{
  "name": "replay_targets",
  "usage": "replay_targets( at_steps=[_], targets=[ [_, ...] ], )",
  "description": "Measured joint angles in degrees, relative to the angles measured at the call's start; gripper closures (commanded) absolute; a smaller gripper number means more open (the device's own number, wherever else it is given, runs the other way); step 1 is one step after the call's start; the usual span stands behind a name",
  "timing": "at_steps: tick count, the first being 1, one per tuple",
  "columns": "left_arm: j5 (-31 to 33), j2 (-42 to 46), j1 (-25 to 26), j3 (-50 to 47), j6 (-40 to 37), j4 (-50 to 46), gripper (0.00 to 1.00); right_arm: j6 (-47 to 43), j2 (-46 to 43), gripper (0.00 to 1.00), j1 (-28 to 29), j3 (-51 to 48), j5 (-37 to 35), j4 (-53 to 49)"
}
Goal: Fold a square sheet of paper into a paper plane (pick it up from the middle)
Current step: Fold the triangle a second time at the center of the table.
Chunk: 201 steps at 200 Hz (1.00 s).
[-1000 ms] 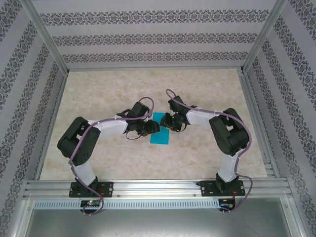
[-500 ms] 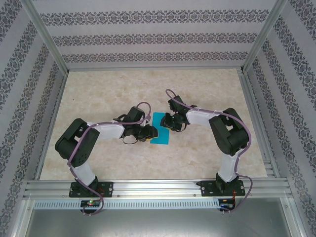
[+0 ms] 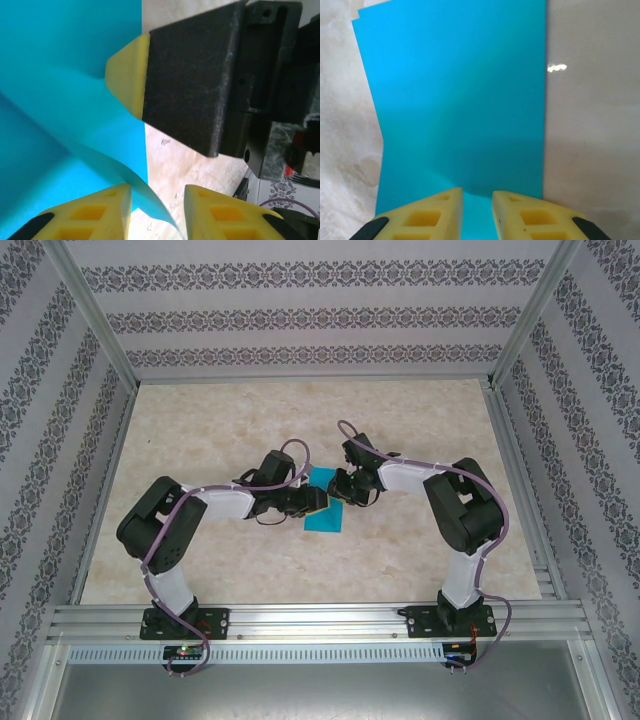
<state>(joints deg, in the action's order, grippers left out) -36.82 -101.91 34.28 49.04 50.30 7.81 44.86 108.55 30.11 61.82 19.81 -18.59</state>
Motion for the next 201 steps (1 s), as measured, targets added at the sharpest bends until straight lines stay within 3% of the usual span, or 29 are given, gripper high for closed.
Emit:
replay_targets(
  at_steps=[33, 67, 116, 201],
  targets=[
    [0.0, -2.0, 0.0, 0.1, 0.6, 2.1, 0.5, -0.2, 0.0, 0.7, -1.0, -0.5, 3.2, 1.3],
    [0.0, -3.0, 0.0, 0.1, 0.9, 3.2, 0.46, -0.2, 0.2, 0.69, -2.2, -1.4, 6.8, 3.9],
    [0.9, -3.0, 0.0, 0.1, 0.5, 3.4, 0.66, -0.7, 0.1, 0.69, -3.7, -2.4, 10.4, 5.7],
    [3.3, -3.1, 0.0, 0.3, 0.1, 1.9, 0.75, -6.5, -6.9, 0.66, -4.7, -8.3, 12.0, 4.0]
  ],
)
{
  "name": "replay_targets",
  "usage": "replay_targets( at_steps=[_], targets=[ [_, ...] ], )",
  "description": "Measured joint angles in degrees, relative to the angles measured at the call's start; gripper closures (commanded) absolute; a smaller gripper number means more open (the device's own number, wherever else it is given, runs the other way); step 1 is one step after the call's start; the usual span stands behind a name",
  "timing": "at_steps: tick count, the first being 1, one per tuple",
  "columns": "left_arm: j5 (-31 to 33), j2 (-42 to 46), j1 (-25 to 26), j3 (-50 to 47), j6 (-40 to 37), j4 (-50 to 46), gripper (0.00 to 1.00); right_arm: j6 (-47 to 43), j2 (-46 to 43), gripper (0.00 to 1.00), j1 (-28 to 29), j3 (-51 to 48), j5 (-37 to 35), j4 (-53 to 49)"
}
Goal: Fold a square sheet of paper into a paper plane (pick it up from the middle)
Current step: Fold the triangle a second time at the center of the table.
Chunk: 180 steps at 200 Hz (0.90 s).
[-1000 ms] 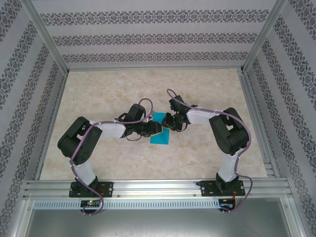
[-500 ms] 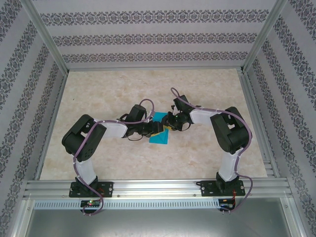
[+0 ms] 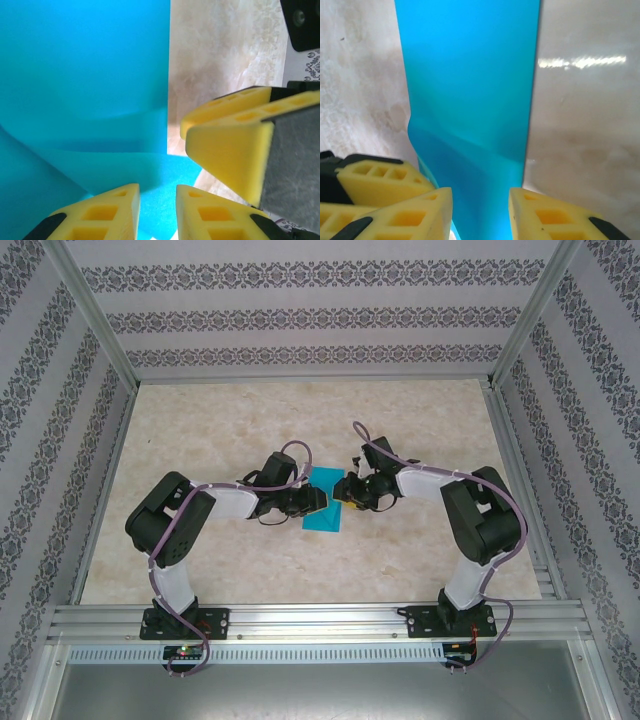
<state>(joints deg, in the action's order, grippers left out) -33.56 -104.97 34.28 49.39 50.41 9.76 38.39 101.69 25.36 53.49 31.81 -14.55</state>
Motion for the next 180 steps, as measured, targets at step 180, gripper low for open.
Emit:
replay_targets(
  at_steps=[180],
  targets=[
    [1.3, -0.7, 0.0, 2.3, -0.7, -3.7, 0.83, -2.1, 0.8, 0.74, 0.1, -1.7, 4.9, 2.6]
  ],
)
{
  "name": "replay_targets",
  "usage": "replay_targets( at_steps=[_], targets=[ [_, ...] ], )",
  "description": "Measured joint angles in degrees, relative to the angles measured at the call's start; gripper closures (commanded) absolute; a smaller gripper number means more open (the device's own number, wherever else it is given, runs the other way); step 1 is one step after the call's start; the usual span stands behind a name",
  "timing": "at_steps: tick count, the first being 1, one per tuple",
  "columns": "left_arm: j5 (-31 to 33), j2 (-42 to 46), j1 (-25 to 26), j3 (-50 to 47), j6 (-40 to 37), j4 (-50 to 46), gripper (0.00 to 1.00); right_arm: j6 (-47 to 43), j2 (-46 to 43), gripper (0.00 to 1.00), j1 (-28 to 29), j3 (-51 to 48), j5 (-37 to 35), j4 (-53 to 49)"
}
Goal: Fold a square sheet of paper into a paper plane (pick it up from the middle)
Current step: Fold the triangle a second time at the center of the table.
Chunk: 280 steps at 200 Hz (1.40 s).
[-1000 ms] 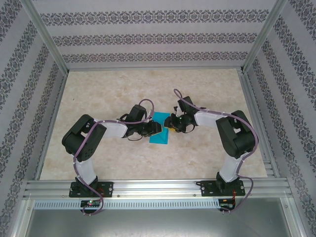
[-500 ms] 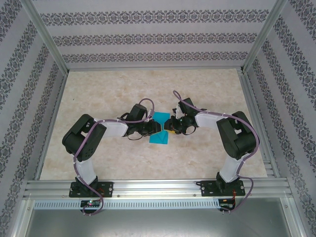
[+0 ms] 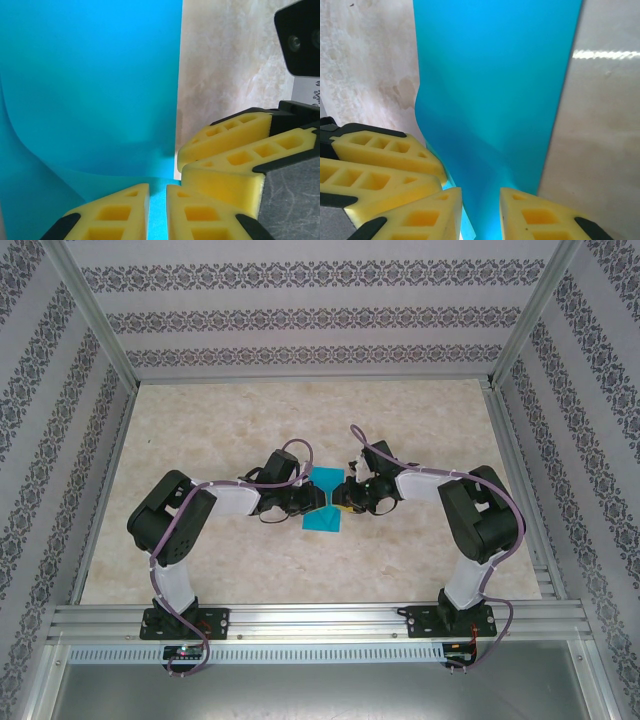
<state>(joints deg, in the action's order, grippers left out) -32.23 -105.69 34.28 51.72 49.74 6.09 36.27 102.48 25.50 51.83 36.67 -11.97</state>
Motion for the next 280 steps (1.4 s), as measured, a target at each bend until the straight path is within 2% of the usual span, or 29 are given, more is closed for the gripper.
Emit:
replay_targets(
  at_steps=[25, 55, 74, 174, 280],
  targets=[
    [0.0, 0.0, 0.0, 0.0, 0.0, 0.0, 0.83, 0.0, 0.0, 0.78, 0.7, -0.1, 0.4, 0.1],
    [0.0, 0.0, 0.0, 0.0, 0.0, 0.0, 0.83, -0.5, 0.0, 0.91, 1.3, -0.2, 1.2, 0.1],
    [0.0, 0.0, 0.0, 0.0, 0.0, -0.1, 0.83, -0.9, 0.0, 0.95, 1.4, -0.2, 1.0, -0.2],
    [-1.2, 0.0, 0.3, 0.4, -0.6, -0.1, 0.8, -8.2, 0.3, 0.95, 1.4, 5.4, -6.3, -8.8],
    [-2.9, -0.3, 1.1, 2.4, -1.5, -0.2, 0.81, -10.4, 2.4, 0.93, 1.4, 7.9, -8.2, -10.9]
  ],
)
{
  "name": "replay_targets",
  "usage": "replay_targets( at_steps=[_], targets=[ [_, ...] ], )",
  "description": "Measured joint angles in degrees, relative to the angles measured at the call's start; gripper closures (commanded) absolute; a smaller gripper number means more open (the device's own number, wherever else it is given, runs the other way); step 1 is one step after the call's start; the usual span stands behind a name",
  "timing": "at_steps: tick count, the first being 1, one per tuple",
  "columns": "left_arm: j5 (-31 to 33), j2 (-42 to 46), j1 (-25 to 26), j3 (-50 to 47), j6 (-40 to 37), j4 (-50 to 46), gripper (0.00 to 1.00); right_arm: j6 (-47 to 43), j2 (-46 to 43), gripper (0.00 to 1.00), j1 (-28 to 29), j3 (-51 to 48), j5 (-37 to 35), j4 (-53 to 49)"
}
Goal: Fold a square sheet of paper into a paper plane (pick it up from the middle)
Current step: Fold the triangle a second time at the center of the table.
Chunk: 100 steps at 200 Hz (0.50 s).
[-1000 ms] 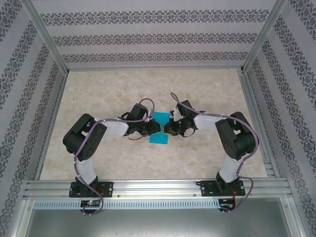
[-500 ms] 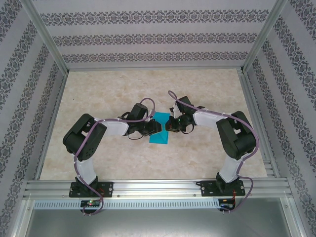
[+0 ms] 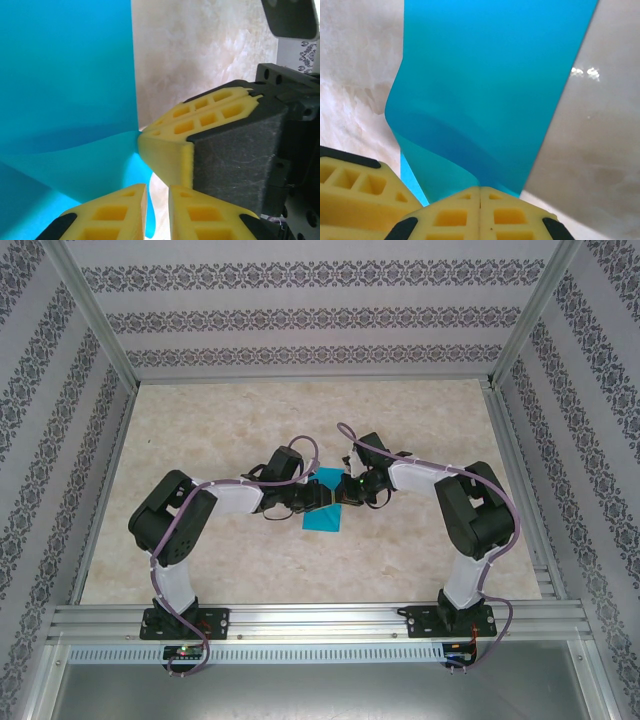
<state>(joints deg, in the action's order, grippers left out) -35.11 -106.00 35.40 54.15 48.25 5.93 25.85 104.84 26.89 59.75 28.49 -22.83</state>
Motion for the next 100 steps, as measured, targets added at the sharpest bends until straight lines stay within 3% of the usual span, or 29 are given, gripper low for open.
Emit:
replay_targets(
  at_steps=[100],
  targets=[
    [-0.1, -0.9, 0.0, 0.3, 0.0, 0.0, 0.82, -0.3, 1.1, 0.93, 0.0, 0.5, -0.4, -0.2]
  ],
)
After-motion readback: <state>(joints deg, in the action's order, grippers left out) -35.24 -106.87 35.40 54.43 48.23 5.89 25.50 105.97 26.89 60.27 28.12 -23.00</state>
